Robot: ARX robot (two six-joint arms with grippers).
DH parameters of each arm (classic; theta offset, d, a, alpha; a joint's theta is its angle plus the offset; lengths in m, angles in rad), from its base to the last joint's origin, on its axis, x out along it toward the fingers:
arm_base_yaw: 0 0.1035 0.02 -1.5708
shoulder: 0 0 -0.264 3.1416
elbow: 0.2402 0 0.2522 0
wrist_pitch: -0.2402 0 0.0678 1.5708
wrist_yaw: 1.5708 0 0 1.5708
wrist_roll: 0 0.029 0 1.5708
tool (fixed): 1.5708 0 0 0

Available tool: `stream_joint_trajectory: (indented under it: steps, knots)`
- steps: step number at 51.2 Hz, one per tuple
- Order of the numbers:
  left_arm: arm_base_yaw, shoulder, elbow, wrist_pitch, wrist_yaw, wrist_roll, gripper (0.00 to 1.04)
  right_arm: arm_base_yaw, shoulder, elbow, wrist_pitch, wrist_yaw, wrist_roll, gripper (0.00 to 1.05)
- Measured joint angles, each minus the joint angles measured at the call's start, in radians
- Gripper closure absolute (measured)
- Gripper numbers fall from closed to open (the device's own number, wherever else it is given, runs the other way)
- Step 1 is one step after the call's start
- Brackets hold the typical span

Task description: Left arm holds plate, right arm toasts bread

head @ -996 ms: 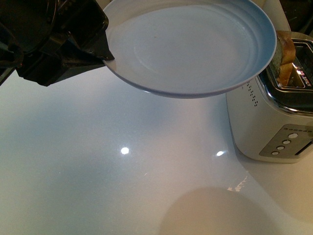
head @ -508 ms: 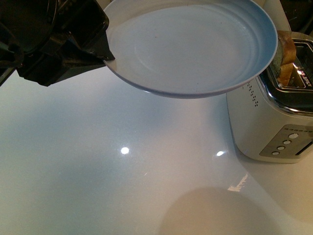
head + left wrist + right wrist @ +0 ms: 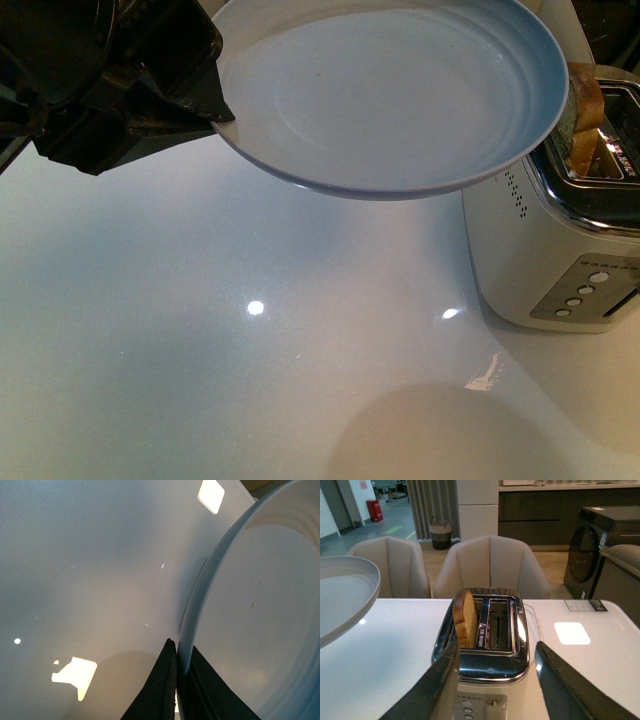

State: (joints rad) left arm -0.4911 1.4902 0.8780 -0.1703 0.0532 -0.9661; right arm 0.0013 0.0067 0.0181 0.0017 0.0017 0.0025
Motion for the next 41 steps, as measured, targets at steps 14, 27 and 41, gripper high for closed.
stream_joint_trajectory:
  steps: [14,27,41]
  knots:
    - [-0.006,0.0,0.004,-0.012,-0.032,0.001,1.02,0.0,0.0,0.0,0.0,0.0,0.0,0.11]
    - [0.029,0.0,0.062,-0.065,-0.145,0.001,1.02,0.0,-0.001,0.0,0.0,0.0,0.0,0.09]
    - [0.339,0.17,0.156,0.077,-0.003,0.173,1.02,0.0,-0.001,0.0,0.0,0.0,0.0,0.09]
